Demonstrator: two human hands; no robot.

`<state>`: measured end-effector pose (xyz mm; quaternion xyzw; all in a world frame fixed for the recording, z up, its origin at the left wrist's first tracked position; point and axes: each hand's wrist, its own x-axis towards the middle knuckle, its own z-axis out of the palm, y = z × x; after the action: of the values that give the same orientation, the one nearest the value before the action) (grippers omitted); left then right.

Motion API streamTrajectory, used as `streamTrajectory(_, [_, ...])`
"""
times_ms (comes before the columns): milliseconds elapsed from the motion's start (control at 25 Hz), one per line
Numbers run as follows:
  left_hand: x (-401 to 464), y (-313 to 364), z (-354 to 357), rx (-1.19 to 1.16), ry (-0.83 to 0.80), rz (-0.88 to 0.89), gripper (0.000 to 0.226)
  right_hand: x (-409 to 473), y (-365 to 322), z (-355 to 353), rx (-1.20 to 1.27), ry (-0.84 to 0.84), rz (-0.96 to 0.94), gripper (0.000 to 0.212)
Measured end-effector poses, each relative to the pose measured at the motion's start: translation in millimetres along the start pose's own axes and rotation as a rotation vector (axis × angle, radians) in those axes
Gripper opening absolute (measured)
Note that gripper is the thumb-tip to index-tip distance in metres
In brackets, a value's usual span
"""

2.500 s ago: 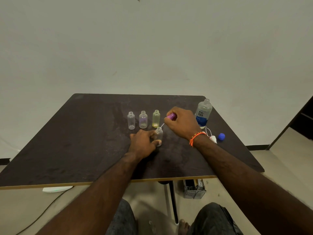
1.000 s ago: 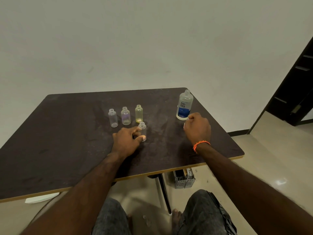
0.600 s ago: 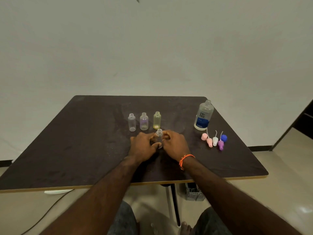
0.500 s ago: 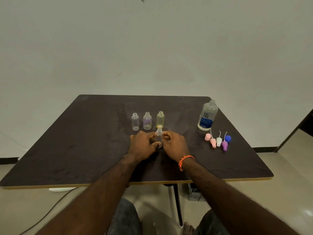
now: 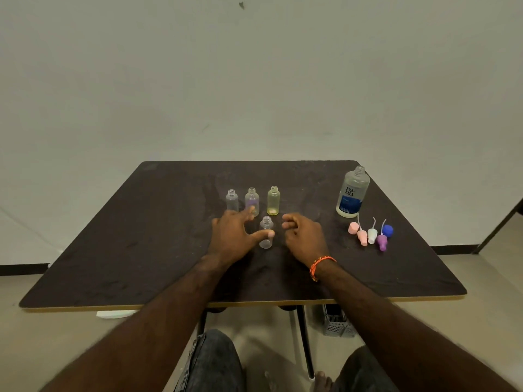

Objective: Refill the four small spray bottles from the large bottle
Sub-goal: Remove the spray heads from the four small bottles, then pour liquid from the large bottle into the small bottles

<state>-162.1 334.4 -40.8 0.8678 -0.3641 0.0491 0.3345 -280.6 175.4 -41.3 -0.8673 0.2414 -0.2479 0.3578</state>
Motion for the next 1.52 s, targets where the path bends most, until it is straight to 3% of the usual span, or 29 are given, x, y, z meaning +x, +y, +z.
streamTrajectory(200, [23, 45, -16, -0.025, 0.142, 0.135, 0.080, 14, 17, -58, -0.025, 0.167, 0.003, 0.022])
streamTrajectory(360, [52, 91, 8, -0.044, 0.067, 0.271, 0.071, 32, 42, -115, -0.115, 0.369, 0.055, 0.021])
streamTrajectory(560, [95, 130, 56, 0.106, -0.194, 0.245, 0.089, 66, 79, -155, -0.134, 0.202, 0.258, 0.056])
streamTrajectory(760, [143, 149, 102, 0.047, -0.304, 0.207, 0.096, 102, 104, -157, -0.098, 0.057, 0.258, 0.075])
streamTrajectory(1080, [171, 152, 135, -0.312, -0.399, 0.235, 0.069, 124, 114, -148, 0.061, -0.016, 0.157, 0.071])
streamTrajectory(1360, [142, 144, 94, -0.286, -0.296, 0.228, 0.079, 105, 76, -149, 0.067, -0.059, 0.079, 0.069])
streamTrajectory(1520, [115, 133, 60, -0.150, -0.276, 0.235, 0.079, 71, 50, -140, 0.118, -0.101, 0.051, 0.066])
